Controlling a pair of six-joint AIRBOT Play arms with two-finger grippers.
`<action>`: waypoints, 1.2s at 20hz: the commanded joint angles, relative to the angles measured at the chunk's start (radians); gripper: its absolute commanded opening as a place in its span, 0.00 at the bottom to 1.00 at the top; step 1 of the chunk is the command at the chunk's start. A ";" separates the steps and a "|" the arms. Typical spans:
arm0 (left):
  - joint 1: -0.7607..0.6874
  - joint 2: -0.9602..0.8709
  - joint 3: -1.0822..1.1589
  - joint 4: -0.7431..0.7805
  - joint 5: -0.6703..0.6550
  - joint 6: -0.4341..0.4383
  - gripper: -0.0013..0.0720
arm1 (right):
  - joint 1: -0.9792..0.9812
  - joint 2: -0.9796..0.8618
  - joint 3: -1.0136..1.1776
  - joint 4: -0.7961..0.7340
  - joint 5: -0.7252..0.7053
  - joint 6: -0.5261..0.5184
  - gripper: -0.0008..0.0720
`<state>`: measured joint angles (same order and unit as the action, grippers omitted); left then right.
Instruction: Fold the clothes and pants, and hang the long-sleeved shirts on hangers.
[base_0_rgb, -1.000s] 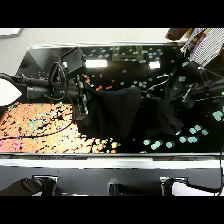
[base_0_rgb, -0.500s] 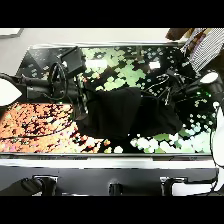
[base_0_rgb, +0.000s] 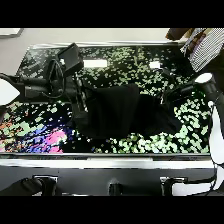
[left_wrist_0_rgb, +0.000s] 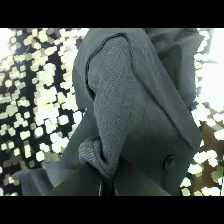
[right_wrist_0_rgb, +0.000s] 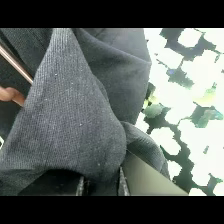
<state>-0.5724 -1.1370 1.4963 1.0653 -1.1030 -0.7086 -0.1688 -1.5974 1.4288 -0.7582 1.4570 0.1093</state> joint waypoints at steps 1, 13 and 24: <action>-0.001 -0.001 0.000 -0.001 -0.003 0.002 0.04 | -0.020 0.048 0.000 0.024 0.037 0.003 0.06; 0.000 -0.001 -0.001 0.007 0.219 -0.248 0.76 | -0.195 0.553 0.000 -0.204 0.117 0.127 0.05; 0.090 0.000 0.000 0.305 0.576 -0.928 0.95 | -0.195 0.840 0.000 -0.377 0.133 0.328 0.05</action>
<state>-0.5140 -1.1385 1.4956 1.3304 -0.5869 -1.4658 -0.3634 -0.8181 1.4288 -1.0817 1.6032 0.3550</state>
